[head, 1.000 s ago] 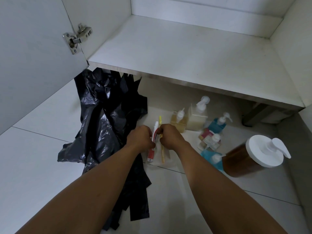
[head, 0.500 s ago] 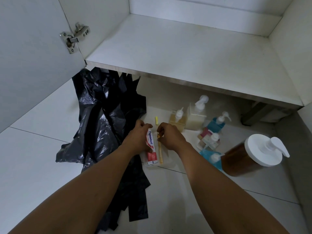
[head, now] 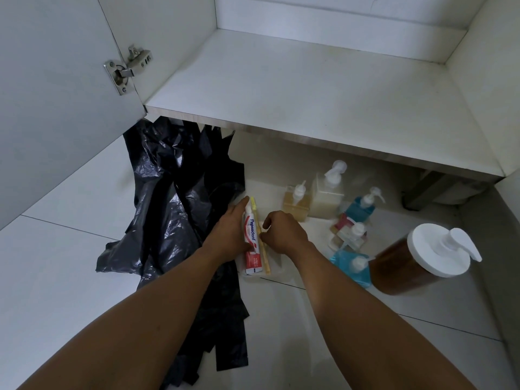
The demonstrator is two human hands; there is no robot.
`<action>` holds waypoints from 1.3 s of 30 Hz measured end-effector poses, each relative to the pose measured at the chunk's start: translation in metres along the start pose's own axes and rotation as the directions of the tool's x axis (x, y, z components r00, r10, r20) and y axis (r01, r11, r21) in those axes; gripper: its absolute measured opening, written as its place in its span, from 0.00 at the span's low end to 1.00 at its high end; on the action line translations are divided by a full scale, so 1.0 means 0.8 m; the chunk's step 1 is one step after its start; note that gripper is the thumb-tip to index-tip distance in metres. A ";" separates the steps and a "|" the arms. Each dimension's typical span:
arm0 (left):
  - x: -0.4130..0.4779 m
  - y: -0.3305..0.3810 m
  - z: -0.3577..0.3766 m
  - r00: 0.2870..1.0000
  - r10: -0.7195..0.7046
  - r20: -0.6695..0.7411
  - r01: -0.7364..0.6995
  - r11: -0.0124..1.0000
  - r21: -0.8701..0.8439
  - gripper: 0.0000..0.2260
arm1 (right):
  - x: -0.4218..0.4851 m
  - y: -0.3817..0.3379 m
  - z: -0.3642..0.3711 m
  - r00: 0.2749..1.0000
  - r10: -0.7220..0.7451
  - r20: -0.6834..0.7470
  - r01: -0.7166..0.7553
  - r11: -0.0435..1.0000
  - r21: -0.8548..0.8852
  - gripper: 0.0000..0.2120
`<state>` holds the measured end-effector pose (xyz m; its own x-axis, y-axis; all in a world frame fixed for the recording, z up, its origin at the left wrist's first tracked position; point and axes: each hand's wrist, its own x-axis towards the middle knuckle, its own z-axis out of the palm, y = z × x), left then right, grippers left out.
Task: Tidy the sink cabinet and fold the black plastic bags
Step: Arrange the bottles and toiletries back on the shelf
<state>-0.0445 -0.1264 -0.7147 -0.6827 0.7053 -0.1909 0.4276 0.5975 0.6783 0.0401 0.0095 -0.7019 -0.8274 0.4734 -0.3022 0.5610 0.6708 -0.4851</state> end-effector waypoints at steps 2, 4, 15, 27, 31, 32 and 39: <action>-0.001 -0.004 0.002 1.000 -0.003 0.011 0.003 1.000 -0.023 0.53 | -0.001 -0.001 -0.001 1.000 0.015 0.004 -0.015 1.000 0.000 0.14; -0.001 -0.006 0.003 1.000 0.001 0.024 -0.001 1.000 -0.024 0.52 | -0.003 -0.001 -0.002 0.999 0.031 0.008 -0.031 0.999 0.007 0.15; -0.004 0.003 0.016 0.999 -0.021 0.028 0.021 1.000 0.013 0.48 | -0.020 0.012 -0.008 0.965 0.185 -0.186 -0.161 0.977 0.138 0.18; 0.003 0.035 -0.010 0.981 -0.170 0.089 0.137 0.945 0.297 0.09 | -0.032 0.004 -0.041 0.978 0.206 -0.015 -0.199 0.959 0.203 0.25; 0.014 0.064 -0.078 0.988 -0.155 0.022 0.143 0.950 0.278 0.06 | -0.026 -0.037 -0.090 0.986 0.149 -0.077 -0.125 0.959 0.255 0.23; 0.017 0.074 -0.098 0.991 -0.133 0.005 0.127 0.952 0.277 0.05 | -0.022 -0.050 -0.104 0.984 0.138 -0.108 -0.106 0.960 0.258 0.23; 0.023 0.161 -0.275 0.973 -0.068 -0.220 0.100 0.986 0.137 0.04 | -0.002 -0.165 -0.249 0.946 -0.061 -0.318 0.173 0.925 0.337 0.23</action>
<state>-0.1325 -0.1204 -0.4747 -0.8238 0.5618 -0.0757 0.4345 0.7115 0.5522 -0.0270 0.0337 -0.4736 -0.8086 0.5883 0.0049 0.3667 0.5105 -0.7778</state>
